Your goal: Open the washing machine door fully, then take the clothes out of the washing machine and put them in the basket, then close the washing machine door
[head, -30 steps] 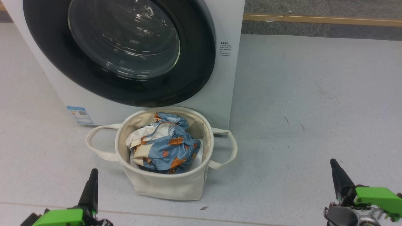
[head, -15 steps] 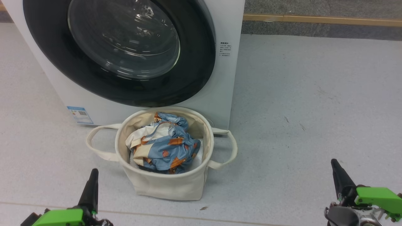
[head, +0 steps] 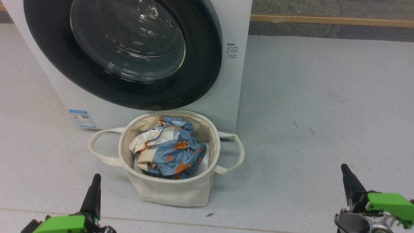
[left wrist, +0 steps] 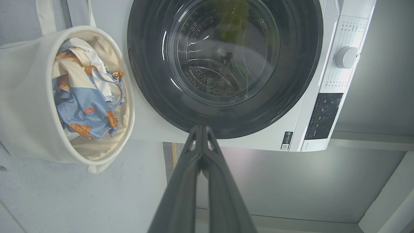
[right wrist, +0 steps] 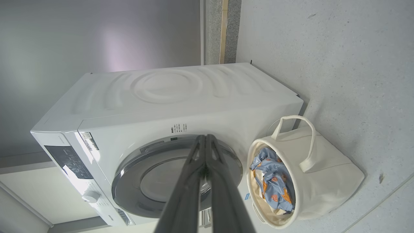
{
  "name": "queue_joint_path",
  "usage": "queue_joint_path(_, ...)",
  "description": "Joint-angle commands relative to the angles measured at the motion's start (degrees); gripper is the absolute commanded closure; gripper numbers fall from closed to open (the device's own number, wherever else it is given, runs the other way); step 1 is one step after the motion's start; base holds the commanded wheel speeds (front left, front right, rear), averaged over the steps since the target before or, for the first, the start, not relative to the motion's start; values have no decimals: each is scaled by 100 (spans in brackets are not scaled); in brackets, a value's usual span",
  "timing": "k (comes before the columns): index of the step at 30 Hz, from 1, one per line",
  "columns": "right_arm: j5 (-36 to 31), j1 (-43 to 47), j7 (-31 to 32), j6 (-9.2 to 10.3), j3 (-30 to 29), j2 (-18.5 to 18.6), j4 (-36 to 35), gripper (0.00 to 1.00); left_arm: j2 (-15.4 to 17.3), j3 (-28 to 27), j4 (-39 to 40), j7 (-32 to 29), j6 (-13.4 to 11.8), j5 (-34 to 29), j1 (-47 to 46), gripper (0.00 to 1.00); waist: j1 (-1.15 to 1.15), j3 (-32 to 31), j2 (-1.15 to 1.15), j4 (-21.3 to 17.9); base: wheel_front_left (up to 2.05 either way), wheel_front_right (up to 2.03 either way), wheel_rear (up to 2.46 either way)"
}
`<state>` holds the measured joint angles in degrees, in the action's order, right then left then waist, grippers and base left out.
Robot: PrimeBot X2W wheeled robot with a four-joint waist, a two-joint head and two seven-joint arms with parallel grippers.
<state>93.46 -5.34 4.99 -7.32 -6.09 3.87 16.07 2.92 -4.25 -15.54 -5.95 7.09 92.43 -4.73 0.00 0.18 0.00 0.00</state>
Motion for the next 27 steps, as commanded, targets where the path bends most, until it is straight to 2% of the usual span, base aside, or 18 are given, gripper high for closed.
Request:
queue_joint_path(1, -8, -71, 32, -17, 103, 7, -213, 100, 25, -191, 150, -25, 40, 3, -143, 100, 0, 0, 0, 0, 0, 0, 0)
queue_joint_path(27, -43, -75, 66, -17, 61, -23, -210, 100, 16, -205, 150, -35, 40, -8, -144, 100, 0, 0, 0, 0, 0, 0, 0)
